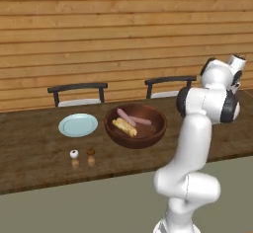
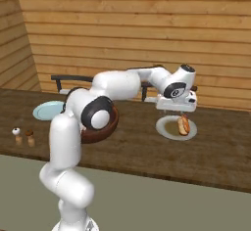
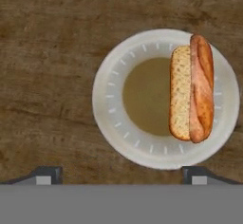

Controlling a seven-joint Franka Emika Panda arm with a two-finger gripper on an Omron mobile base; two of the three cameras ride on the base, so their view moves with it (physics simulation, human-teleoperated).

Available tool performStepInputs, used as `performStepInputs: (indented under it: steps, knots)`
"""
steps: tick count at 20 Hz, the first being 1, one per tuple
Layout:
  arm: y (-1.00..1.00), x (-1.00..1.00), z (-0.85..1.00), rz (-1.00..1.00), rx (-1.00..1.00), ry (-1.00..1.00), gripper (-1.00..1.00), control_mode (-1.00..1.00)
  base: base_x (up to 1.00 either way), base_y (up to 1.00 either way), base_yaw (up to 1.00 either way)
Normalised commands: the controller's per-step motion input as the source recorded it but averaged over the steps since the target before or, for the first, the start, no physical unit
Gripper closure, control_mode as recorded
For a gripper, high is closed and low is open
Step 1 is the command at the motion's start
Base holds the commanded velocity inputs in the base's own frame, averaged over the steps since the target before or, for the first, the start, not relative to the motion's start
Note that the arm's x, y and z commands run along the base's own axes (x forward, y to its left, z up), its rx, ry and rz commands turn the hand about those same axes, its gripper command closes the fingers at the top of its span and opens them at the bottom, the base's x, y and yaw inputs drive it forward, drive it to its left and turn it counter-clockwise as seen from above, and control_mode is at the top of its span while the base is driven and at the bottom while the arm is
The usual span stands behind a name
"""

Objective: Place one bun and one sausage from the bowl on each plate.

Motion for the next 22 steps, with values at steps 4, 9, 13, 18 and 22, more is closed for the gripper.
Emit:
performStepInputs:
  steps: [4,9,13,18,22]
  knots:
    - [1.0,0.0,0.5,0.28,0.04,-0.12,-1.0,-1.0,0.0,0.0,0.0]
    - [1.0,0.0,0.14,0.3,-0.18,-0.16,-1.0,-1.0,0.0,0.0,0.0]
    - [1.0,0.0,0.18,0.27,-0.04,-0.01,-1.0,-1.0,0.0,0.0,0.0]
    - [1.0,0.0,0.12,0.27,0.0,0.01,-1.0,-1.0,0.0,0.0,0.0]
    - [1.0,-0.06,0.0,0.27,-0.13,0.02,-1.0,-1.0,0.0,0.0,0.0]
